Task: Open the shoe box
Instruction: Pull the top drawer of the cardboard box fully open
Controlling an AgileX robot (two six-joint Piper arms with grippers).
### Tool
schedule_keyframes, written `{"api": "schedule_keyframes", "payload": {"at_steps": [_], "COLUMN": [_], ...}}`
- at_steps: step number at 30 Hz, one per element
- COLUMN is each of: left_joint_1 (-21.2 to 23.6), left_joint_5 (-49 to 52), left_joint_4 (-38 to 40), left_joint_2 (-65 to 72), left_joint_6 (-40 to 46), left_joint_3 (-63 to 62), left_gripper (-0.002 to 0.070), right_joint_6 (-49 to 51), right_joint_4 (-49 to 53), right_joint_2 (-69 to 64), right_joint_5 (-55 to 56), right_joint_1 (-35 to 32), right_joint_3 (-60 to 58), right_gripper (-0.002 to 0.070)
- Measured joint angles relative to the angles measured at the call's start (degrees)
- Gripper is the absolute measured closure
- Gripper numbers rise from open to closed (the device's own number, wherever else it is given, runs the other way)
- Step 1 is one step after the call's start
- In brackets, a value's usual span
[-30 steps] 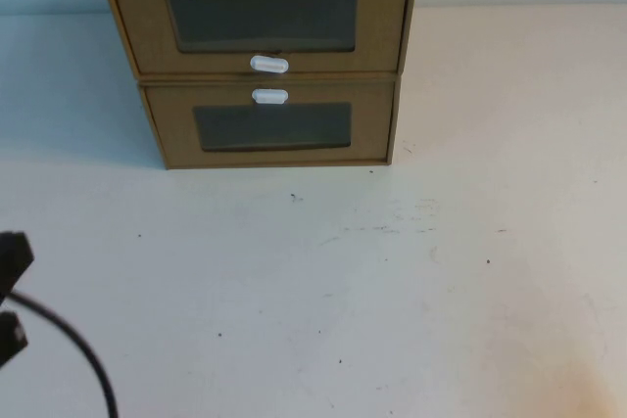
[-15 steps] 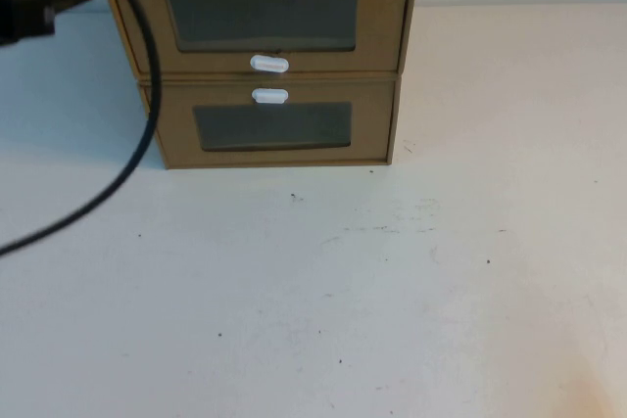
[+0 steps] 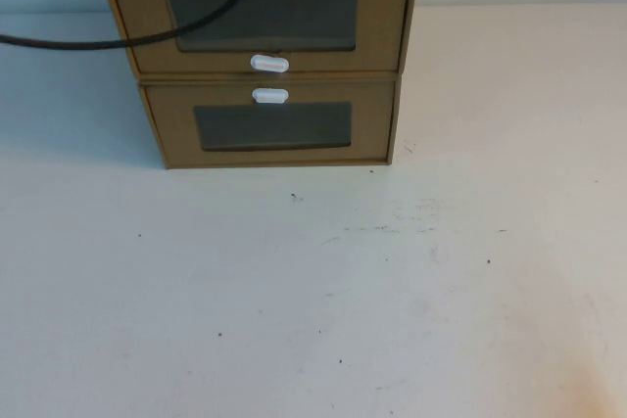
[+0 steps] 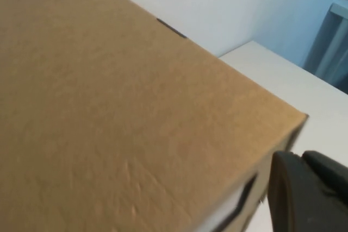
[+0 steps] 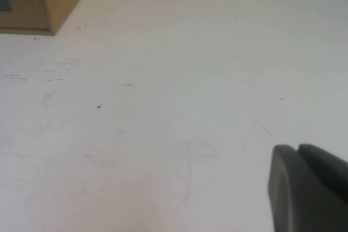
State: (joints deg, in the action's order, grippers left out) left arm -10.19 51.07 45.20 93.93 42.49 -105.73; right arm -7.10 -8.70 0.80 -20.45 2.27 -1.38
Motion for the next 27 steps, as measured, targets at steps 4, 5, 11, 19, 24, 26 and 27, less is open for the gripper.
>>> {"api": "schedule_keyframes", "payload": {"at_steps": [4, 5, 11, 19, 24, 26, 27], "left_joint_1": [-1.4, -1.5, -1.8, -1.8, -1.9, -2.0, -2.1], "left_joint_5": [0.1, 0.2, 4.4, 6.6, 7.0, 7.0, 7.0], "left_joint_4": [-0.3, -0.5, -2.6, -7.9, -8.9, -9.2, -9.2], "left_joint_2": [6.8, 8.4, 15.4, 18.4, 19.3, 19.4, 19.5], "left_joint_6": [0.0, 0.0, -2.3, -5.0, -5.1, -5.1, -5.1], "left_joint_3": [-7.0, -8.7, -15.7, -16.7, -17.0, -17.2, -17.2], "left_gripper": [0.068, 0.068, 0.068, 0.068, 0.068, 0.068, 0.068], "right_joint_6": [0.0, 0.0, 0.0, 0.0, 0.0, 0.0, 0.0], "right_joint_4": [0.0, 0.0, 0.0, 0.0, 0.0, 0.0, 0.0], "right_joint_2": [0.0, 0.0, 0.0, 0.0, 0.0, 0.0, 0.0], "right_joint_5": [0.0, 0.0, 0.0, 0.0, 0.0, 0.0, 0.0], "right_joint_1": [0.0, 0.0, 0.0, 0.0, 0.0, 0.0, 0.0], "right_joint_3": [0.0, 0.0, 0.0, 0.0, 0.0, 0.0, 0.0], "right_gripper": [0.0689, 0.069, 0.0689, 0.069, 0.069, 0.069, 0.069]}}
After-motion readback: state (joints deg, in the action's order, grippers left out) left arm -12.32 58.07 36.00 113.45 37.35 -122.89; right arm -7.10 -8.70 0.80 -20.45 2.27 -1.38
